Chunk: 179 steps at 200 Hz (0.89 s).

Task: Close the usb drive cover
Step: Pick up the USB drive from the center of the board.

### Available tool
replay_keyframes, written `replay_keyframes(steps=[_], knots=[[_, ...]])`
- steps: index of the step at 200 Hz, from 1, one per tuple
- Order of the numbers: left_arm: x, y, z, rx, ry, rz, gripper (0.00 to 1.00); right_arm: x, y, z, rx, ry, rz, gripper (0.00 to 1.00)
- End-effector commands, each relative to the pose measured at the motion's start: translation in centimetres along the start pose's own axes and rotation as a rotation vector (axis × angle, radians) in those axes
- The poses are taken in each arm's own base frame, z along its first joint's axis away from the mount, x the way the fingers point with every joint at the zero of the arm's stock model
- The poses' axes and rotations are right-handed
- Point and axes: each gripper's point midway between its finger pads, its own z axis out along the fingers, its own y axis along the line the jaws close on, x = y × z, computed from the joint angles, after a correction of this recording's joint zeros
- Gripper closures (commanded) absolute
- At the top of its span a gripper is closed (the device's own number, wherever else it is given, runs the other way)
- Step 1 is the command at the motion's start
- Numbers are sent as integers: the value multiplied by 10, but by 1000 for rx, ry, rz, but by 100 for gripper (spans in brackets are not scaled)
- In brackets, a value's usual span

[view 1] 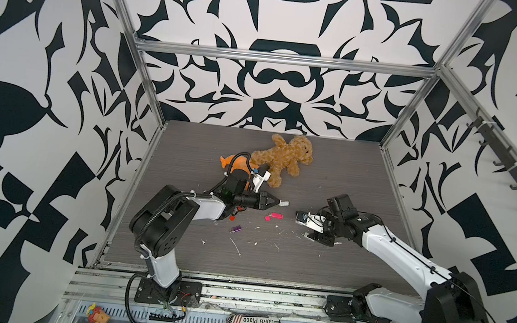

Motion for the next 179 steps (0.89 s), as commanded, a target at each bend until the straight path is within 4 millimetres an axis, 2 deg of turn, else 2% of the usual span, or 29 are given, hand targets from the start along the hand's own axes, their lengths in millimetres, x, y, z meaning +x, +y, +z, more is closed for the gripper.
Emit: replay_keyframes(steps=[1,48,107,179], knots=[[-14,-15,-4,23,-11,55,89,13,7,1,-28,65,71,46],[-13,-15,-6,11,-12,63,90,24,4,18,-62,145,118,46],[-12,-14,-7,5,-14,64,90,28,-6,33,-34,164,129,48],[-14,-14,-6,1,-17,63,90,31,-8,46,-65,195,137,56]])
